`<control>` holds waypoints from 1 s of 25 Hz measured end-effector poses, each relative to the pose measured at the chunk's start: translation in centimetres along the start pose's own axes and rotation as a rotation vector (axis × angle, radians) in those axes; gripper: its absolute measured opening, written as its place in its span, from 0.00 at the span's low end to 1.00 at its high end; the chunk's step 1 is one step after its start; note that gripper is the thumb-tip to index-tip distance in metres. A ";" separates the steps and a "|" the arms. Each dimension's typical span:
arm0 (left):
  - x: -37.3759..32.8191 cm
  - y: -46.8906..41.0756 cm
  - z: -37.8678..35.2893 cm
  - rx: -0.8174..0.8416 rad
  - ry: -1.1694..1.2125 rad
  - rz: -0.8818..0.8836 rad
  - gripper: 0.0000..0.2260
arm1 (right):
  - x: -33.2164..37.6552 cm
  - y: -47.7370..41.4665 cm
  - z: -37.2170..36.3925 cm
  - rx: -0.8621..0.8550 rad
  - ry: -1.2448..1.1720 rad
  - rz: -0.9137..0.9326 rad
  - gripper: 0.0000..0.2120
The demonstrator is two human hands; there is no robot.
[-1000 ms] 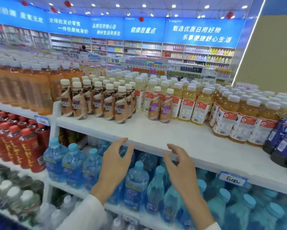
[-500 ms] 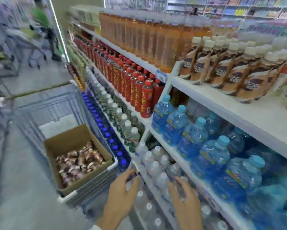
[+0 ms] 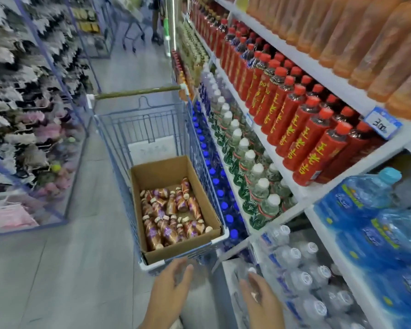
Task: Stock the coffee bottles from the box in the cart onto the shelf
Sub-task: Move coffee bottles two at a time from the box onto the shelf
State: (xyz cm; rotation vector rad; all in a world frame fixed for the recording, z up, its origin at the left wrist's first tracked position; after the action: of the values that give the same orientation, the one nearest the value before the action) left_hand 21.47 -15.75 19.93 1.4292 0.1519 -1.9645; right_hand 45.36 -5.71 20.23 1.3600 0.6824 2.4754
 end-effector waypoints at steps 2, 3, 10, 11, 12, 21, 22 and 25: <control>0.8 -2.5 1.3 -0.049 0.022 0.025 0.09 | 1.9 -1.3 -2.3 0.065 0.059 -0.009 0.11; 1.2 -3.8 1.8 -0.073 0.059 0.052 0.09 | 2.7 -2.0 -3.2 0.084 0.108 0.004 0.10; 7.4 -16.4 1.5 -0.173 0.172 0.424 0.19 | 7.1 -7.2 -8.7 0.294 0.298 -0.053 0.10; 9.0 -18.5 0.7 -0.148 0.167 0.487 0.21 | 7.1 -8.3 -9.7 0.320 0.322 -0.053 0.09; 10.0 -20.3 -0.2 -0.116 0.167 0.533 0.21 | 7.1 -9.5 -10.4 0.341 0.348 -0.052 0.09; 21.1 -29.1 -6.1 -0.225 -0.022 0.998 0.44 | 6.6 -18.9 -15.2 0.513 0.426 -0.190 0.12; 21.7 -29.5 -6.7 -0.236 -0.018 1.016 0.45 | 7.2 -19.6 -15.7 0.543 0.427 -0.199 0.10; 22.7 -30.2 -7.6 -0.296 -0.011 1.018 0.43 | 9.1 -21.5 -17.1 0.568 0.470 -0.167 0.10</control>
State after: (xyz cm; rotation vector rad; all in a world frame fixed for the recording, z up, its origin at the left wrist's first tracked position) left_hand 6.23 0.11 -11.73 0.9873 -0.2456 -1.0501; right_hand 25.72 11.73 8.20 0.7923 1.6265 2.5790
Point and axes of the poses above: each hand's wrist, its own y-axis away from the middle knuckle, its own z-axis out of the back of the hand, x = y × z, the point moved 8 cm from there along -y, towards the middle knuckle, and after that the axes turned 7 degrees about -z, right-handed, at the moved point
